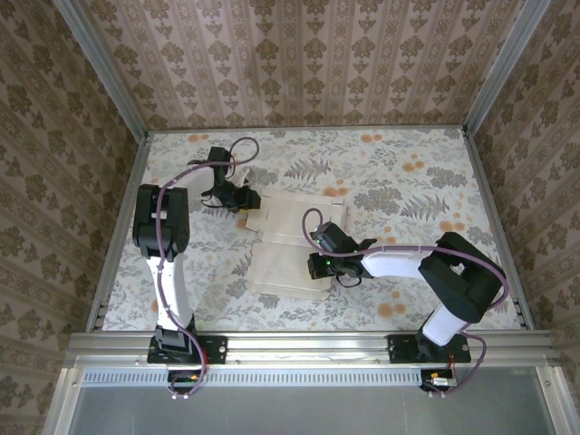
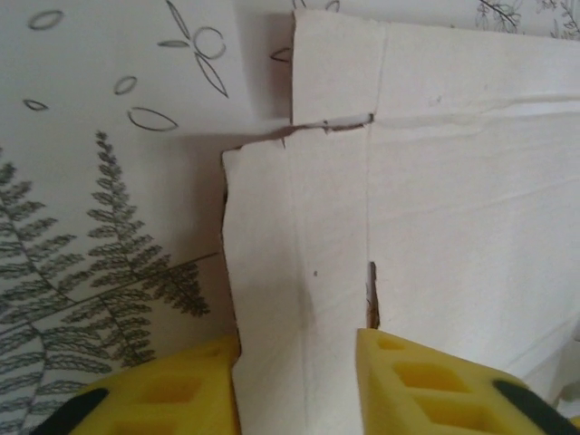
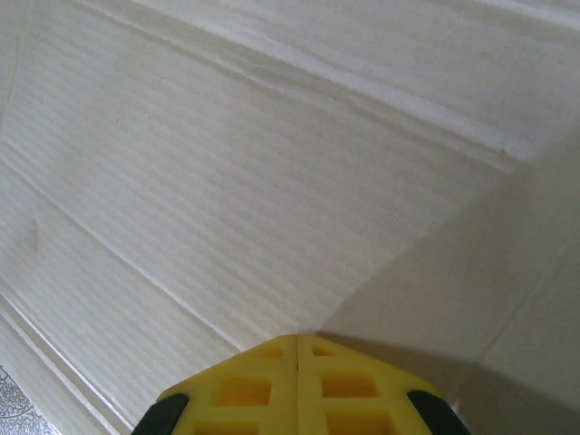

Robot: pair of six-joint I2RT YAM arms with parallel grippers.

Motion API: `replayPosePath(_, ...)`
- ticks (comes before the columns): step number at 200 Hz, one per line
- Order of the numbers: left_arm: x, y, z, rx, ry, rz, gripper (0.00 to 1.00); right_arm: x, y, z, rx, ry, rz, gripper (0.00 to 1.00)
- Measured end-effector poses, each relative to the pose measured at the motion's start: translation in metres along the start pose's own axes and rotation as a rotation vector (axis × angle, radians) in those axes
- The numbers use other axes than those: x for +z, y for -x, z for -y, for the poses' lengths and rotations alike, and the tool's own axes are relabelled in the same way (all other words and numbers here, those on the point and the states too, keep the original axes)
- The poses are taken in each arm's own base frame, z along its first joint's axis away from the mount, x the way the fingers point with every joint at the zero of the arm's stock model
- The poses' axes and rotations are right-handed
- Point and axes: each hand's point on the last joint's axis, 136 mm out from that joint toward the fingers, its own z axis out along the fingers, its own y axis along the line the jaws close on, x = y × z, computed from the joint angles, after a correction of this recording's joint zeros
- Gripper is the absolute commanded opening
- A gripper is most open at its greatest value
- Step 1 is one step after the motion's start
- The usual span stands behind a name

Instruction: Fold the paper box

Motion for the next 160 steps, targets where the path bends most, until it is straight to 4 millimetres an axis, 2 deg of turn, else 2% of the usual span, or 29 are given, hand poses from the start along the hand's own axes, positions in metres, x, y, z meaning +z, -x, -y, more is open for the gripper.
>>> replayPosePath(35,0.0,-0.001,0.003,0.007,-0.015,-0.005,0.2,0.0,0.0,0.0,0.0,0.001,0.0,0.0)
replayPosePath(82,0.0,0.001,0.005,0.018,-0.032,0.004,0.02,0.0,0.0,-0.001,-0.001,0.001,0.002,0.0)
replayPosePath(96,-0.001,0.002,0.009,0.024,-0.05,0.01,0.01,-0.002,0.001,-0.001,-0.002,-0.001,0.003,0.07)
replayPosePath(117,-0.005,0.001,0.016,0.04,-0.079,0.046,0.01,-0.008,-0.001,-0.002,-0.01,-0.005,0.002,0.1)
replayPosePath(160,-0.035,0.005,0.044,0.089,-0.15,0.194,0.06,-0.031,-0.008,-0.021,-0.063,0.045,0.018,0.03)
